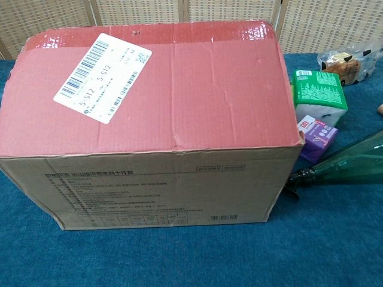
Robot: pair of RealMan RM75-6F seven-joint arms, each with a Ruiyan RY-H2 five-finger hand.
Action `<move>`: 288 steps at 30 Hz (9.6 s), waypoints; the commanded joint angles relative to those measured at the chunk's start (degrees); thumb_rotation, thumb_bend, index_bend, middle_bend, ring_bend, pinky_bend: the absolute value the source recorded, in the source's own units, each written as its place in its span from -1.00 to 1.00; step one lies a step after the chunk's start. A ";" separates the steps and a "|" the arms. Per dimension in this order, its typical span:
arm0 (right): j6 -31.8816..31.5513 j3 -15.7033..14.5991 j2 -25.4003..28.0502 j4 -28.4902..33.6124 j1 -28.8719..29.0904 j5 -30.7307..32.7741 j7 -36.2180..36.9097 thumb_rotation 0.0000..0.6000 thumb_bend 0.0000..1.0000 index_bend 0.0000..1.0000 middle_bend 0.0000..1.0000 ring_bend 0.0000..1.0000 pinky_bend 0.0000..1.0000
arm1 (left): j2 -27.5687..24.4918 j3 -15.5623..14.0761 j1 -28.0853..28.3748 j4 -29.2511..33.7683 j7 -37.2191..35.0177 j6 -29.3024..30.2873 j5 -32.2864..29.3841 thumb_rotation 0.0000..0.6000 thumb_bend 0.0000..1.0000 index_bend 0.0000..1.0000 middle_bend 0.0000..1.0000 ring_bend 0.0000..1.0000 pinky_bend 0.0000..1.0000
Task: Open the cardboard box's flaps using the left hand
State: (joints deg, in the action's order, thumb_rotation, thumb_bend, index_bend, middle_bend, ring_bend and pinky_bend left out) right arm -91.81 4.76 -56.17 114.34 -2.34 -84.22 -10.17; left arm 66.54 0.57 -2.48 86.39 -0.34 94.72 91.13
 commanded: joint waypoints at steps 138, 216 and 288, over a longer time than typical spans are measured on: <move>1.93 -1.19 -0.56 0.18 0.96 -1.34 -0.47 1.00 -1.00 -1.00 -1.00 -1.00 -1.00 | -10.80 18.58 45.68 15.11 17.52 -52.06 -33.41 1.00 -1.00 -1.00 -1.00 -1.00 -0.72; 2.05 -1.82 -3.15 -0.13 1.13 -2.28 -5.12 1.00 -1.00 -1.00 -1.00 -1.00 -1.00 | -29.95 -1.49 44.50 23.68 -65.41 -36.10 26.49 1.00 -1.00 -0.97 -1.00 -1.00 -0.64; 2.00 -1.65 0.05 0.65 0.84 -2.03 0.78 1.00 -1.00 -1.00 -1.00 -1.00 -1.00 | 13.24 11.05 52.02 7.93 13.48 -37.68 -6.14 1.00 -1.00 -1.00 -1.00 -1.00 -0.72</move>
State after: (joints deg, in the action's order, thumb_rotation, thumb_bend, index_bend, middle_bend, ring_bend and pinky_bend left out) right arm -89.79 3.12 -56.13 114.99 -1.48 -86.23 -9.40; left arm 79.30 11.48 49.48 94.70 12.92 56.59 84.92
